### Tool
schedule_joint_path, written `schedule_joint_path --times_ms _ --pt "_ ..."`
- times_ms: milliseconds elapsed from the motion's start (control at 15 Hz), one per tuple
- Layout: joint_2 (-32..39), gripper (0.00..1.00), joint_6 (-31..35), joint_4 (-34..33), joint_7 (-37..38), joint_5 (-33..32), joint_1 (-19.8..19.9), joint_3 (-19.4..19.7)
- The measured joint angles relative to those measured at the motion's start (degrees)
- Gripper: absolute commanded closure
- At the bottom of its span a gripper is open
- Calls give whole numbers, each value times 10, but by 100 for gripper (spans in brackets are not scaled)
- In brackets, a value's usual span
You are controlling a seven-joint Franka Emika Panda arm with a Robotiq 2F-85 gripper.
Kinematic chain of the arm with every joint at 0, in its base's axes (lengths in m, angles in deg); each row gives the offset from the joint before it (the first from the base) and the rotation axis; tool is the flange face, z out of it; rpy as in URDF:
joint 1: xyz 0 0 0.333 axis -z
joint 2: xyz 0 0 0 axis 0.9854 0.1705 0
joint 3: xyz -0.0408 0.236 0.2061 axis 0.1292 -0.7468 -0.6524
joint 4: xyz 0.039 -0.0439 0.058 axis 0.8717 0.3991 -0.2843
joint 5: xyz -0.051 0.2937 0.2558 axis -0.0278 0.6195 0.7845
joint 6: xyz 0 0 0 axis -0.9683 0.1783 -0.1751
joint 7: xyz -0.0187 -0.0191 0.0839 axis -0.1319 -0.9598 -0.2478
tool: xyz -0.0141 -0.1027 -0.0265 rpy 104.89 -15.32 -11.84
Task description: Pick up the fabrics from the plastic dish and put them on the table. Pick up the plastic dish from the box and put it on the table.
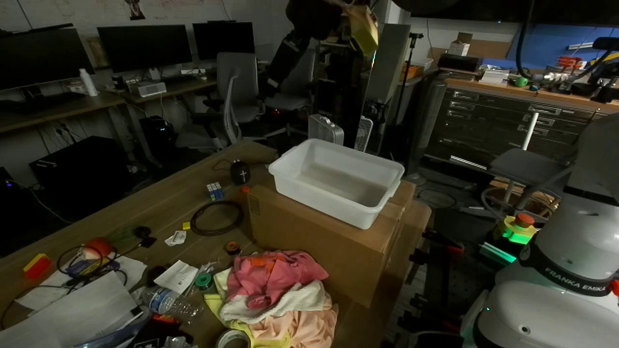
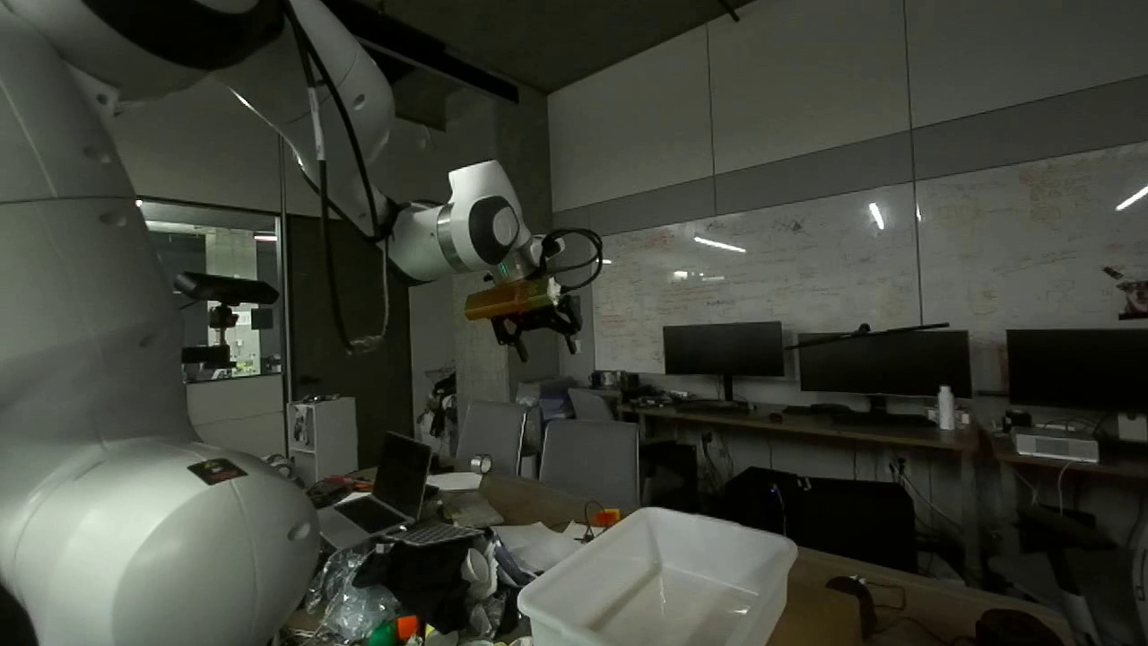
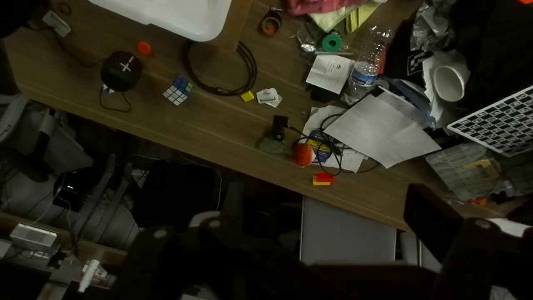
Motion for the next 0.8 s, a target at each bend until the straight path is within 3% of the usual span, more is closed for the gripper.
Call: schedule_joint_path --times_ms 800 --pt "48 0 -44 0 4 -1 9 31"
